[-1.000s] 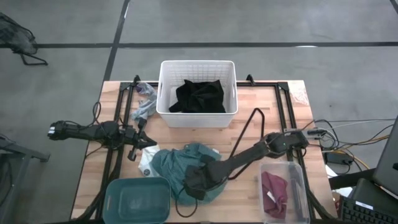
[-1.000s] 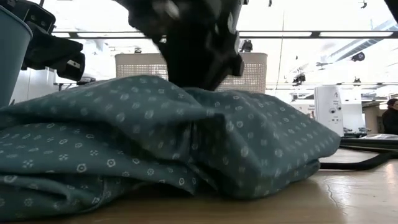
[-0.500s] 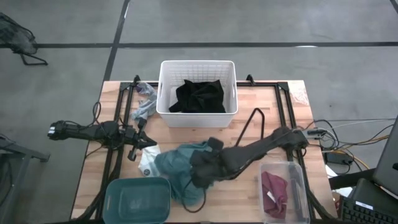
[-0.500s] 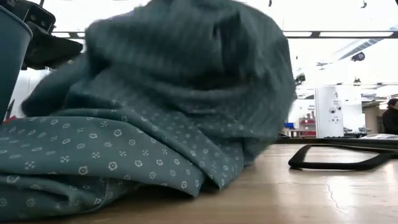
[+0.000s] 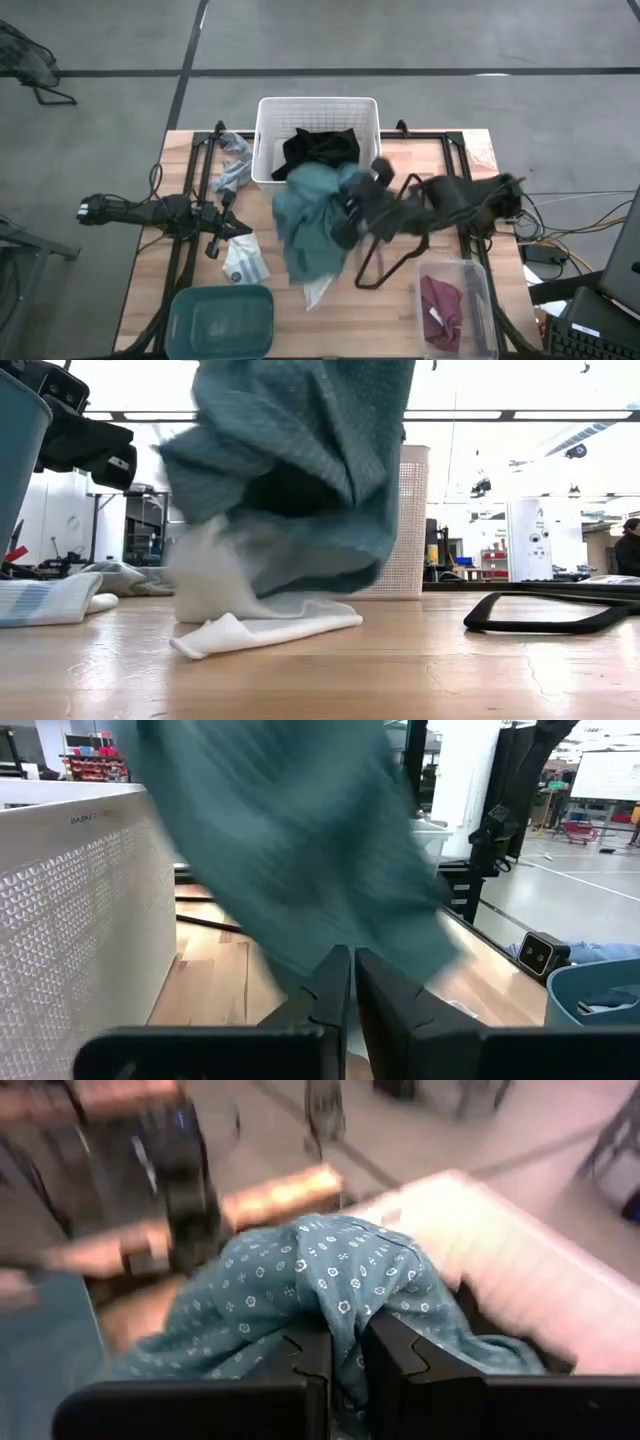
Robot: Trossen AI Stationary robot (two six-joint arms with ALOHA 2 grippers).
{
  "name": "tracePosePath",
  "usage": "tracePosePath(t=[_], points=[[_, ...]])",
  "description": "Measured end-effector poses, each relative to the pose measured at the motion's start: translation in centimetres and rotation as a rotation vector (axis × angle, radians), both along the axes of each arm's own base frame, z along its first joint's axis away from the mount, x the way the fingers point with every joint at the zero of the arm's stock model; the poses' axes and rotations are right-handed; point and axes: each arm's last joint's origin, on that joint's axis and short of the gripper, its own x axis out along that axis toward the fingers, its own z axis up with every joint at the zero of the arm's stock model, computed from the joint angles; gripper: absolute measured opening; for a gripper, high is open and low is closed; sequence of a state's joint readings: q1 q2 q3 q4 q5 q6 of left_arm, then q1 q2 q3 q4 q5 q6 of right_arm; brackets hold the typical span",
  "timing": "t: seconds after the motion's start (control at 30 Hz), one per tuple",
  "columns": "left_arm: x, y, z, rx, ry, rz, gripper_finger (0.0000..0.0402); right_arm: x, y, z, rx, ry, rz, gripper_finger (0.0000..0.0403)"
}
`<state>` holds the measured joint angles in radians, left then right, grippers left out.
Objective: Pick & Place Cloths
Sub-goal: Put the green shirt into the white bin
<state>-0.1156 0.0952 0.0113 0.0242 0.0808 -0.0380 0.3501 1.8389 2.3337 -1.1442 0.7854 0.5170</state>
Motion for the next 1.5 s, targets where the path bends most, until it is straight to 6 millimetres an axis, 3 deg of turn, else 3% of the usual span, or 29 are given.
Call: tracePosePath(t=[0.27,0.6,0.73,1.03,1.27,1.5], points=[[0.0,0.0,0.0,0.000,0.000,0.000,0.0026,-3.3,-4.5,6.9,-0.131,-0.309,-0.063,0.0025],[0.0,0.0,0.0,0.000,0.000,0.000,0.0026,-4.5,-9.1,11.4,-0.348,-0.516,-0.301,0.0027],[0.0,0.0,0.0,0.000,-0.001,0.000,0.0026,-4.7,-10.5,12.1,-0.403,-0.539,-0.338,0.0027],[0.0,0.0,0.0,0.000,-0.001,0.000,0.0026,-1.2,-14.5,9.8,-0.337,-0.549,-0.235,0.0028],[0.0,0.0,0.0,0.000,-0.001,0.000,0.0026,2.8,-18.4,5.0,-0.100,-0.444,-0.230,0.0029],[0.0,0.0,0.0,0.000,-0.001,0.000,0.0026,4.6,-20.8,1.0,0.067,-0.323,-0.353,0.0029]])
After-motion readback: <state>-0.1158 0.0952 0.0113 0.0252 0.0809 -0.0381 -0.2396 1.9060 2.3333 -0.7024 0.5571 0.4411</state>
